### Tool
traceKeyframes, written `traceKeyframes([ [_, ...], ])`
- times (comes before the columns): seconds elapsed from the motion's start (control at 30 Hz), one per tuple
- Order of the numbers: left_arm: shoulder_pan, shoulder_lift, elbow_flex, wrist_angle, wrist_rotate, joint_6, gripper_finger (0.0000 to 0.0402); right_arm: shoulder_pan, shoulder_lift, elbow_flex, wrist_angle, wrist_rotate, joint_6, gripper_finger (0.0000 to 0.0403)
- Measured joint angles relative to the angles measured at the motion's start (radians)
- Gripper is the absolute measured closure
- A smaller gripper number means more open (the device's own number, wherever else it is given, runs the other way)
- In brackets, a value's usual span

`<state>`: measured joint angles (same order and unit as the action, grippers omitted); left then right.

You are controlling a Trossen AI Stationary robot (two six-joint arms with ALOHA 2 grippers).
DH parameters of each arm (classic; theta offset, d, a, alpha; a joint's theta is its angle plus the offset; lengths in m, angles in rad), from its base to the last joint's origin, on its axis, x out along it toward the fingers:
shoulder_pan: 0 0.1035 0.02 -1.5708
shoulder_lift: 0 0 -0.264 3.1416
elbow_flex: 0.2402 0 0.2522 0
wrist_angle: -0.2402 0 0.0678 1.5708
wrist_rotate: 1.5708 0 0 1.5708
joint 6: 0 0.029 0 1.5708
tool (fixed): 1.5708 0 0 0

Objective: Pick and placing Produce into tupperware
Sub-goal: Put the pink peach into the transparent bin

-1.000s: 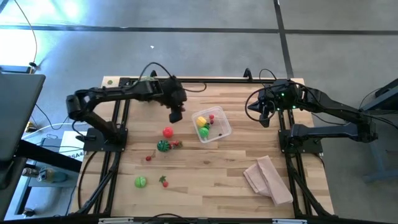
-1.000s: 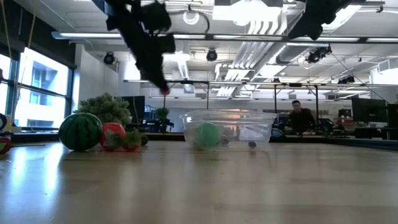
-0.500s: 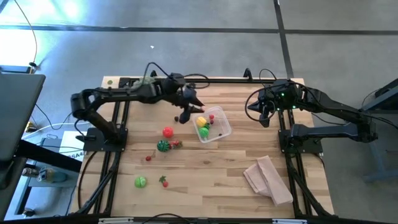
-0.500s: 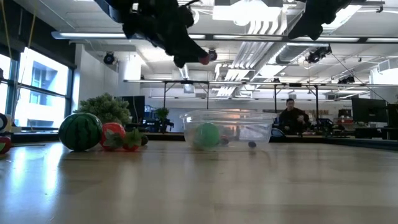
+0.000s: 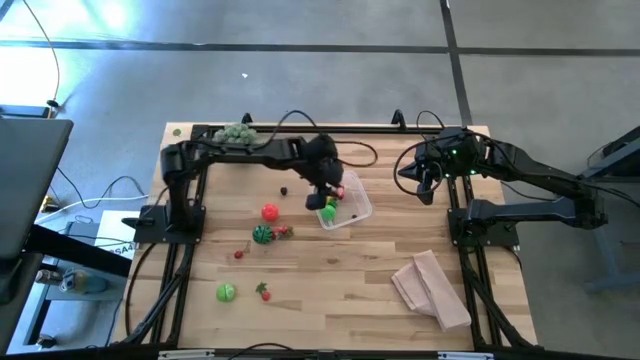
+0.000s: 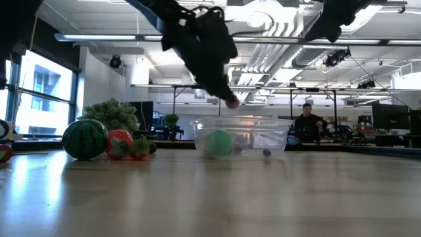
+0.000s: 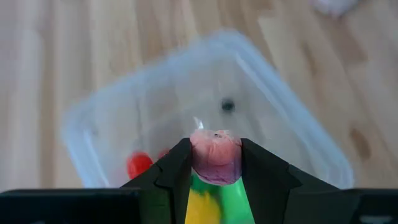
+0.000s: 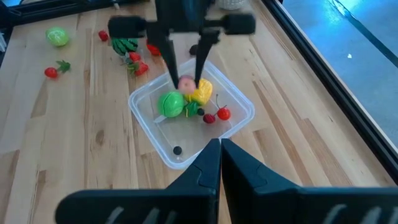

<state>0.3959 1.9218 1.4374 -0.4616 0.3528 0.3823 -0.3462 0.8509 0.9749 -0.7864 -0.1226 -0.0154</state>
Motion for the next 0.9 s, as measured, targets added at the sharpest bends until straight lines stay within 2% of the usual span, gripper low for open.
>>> traceKeyframes([
  [0.2,-0.042,0.126,0.16,-0.187,-0.103,0.059,0.0284,0.0,0.0,0.0,-0.002,0.0,0.0,0.0399],
  [0.3,-0.052,0.165,0.191,-0.233,-0.128,0.086,0.0284,0.0,0.0,0.0,-0.003,0.0,0.0,0.0399],
  [0.57,-0.057,0.218,0.207,-0.229,-0.146,0.111,0.0284,0.0,0.0,0.0,-0.003,0.0,0.0,0.0399],
  [0.9,-0.056,0.223,0.207,-0.226,-0.159,0.111,0.0284,0.0,0.0,0.0,-0.003,0.0,0.0,0.0399],
])
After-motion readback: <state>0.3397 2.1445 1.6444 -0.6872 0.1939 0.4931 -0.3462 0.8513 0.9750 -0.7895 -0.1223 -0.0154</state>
